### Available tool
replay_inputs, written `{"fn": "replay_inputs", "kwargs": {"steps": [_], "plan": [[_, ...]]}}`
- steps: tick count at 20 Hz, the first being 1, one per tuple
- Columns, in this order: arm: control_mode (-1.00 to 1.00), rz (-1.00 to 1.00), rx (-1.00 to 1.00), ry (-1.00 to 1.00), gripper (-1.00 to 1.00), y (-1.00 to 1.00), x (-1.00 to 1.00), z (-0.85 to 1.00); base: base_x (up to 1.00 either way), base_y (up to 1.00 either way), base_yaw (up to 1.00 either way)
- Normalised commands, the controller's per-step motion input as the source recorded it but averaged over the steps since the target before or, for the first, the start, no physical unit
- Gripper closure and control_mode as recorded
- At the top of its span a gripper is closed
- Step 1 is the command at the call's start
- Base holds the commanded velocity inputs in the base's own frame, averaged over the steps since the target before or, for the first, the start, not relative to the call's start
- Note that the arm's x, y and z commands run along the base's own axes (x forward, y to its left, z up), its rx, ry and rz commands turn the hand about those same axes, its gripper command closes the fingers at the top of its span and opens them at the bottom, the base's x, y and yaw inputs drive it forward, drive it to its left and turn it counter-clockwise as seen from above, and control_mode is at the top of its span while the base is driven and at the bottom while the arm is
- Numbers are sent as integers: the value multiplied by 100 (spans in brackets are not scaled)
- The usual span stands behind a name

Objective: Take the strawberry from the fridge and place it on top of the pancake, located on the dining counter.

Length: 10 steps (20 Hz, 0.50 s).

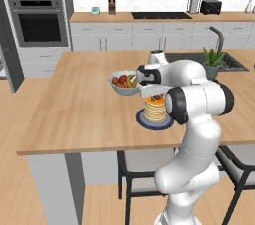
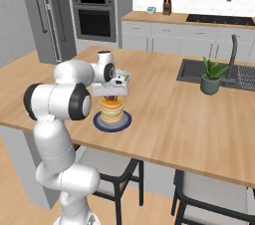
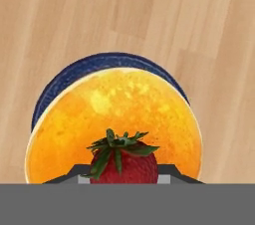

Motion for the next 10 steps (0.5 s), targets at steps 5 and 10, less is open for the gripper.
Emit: {"fn": "replay_inputs", "kwargs": {"steps": [5, 10], "plan": [[-100, 1, 0, 1, 100, -6, 20, -5, 0, 0, 0], [-100, 0, 0, 0, 100, -10, -61, -28, 0, 0, 0]]}}
